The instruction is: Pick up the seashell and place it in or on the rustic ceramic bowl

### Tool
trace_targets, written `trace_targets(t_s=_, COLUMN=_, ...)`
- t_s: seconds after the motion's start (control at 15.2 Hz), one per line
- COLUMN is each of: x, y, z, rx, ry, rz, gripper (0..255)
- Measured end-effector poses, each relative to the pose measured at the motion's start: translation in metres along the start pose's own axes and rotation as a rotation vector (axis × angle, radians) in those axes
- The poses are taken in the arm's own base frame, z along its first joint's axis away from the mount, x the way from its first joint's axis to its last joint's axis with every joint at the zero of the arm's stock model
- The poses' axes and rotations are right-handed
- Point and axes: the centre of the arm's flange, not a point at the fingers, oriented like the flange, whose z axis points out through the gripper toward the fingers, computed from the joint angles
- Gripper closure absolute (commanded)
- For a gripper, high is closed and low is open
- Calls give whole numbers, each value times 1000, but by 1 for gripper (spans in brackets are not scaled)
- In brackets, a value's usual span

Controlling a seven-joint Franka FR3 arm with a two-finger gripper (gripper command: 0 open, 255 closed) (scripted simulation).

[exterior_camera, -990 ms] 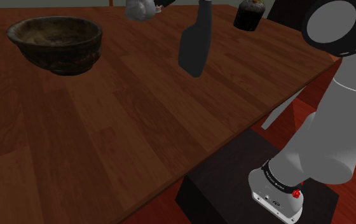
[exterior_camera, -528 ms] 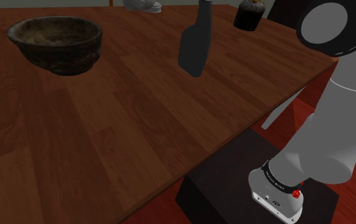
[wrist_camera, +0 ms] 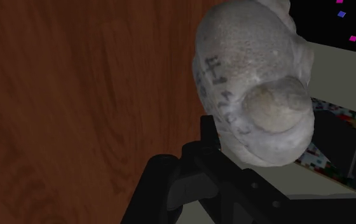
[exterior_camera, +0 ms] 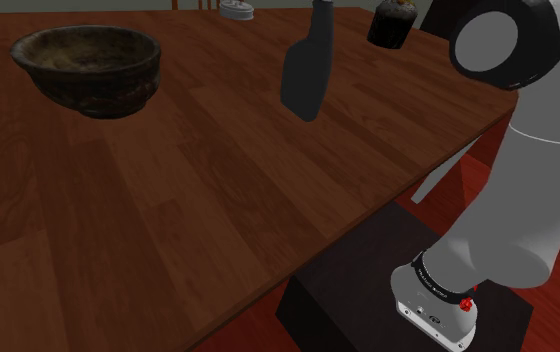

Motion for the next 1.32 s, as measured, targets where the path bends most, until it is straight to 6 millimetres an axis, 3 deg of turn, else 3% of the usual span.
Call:
trace_targets(t_s=0.26, x=-7, y=-24, z=8, rx=0, ry=-1, rz=0, gripper=255)
trace_targets(t_s=1.32, x=-101, y=-161, z=143, rx=-1, ry=-1, rz=-1, gripper=255)
